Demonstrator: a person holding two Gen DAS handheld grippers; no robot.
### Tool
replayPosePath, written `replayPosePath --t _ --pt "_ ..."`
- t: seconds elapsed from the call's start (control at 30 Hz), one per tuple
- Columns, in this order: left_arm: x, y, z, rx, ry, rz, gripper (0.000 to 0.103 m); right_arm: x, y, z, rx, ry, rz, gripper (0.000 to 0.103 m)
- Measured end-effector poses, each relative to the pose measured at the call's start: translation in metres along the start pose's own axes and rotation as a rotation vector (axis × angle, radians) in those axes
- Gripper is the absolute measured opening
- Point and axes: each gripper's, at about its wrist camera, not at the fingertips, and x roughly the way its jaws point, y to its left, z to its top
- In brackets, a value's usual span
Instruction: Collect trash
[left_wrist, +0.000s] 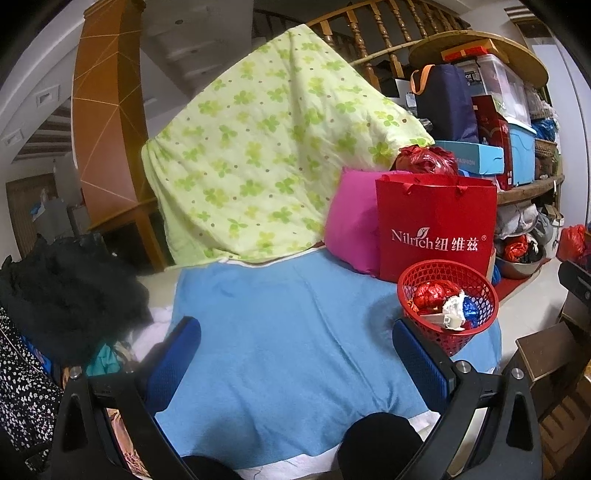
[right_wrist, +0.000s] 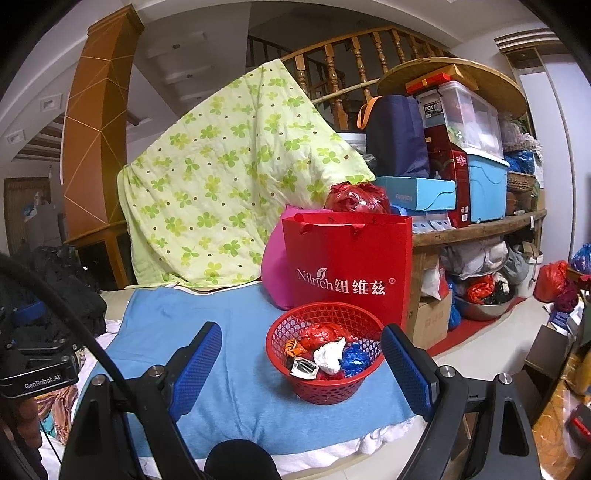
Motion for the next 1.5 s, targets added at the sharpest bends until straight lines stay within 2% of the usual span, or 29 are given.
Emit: replayPosePath --t 1.5 --pt "0.0035 -0.0057 -0.0039 0.003 0.006 -0.009 0.103 0.0002 -0.0019 -0.0034 0.005 0.006 -0.004 0.09"
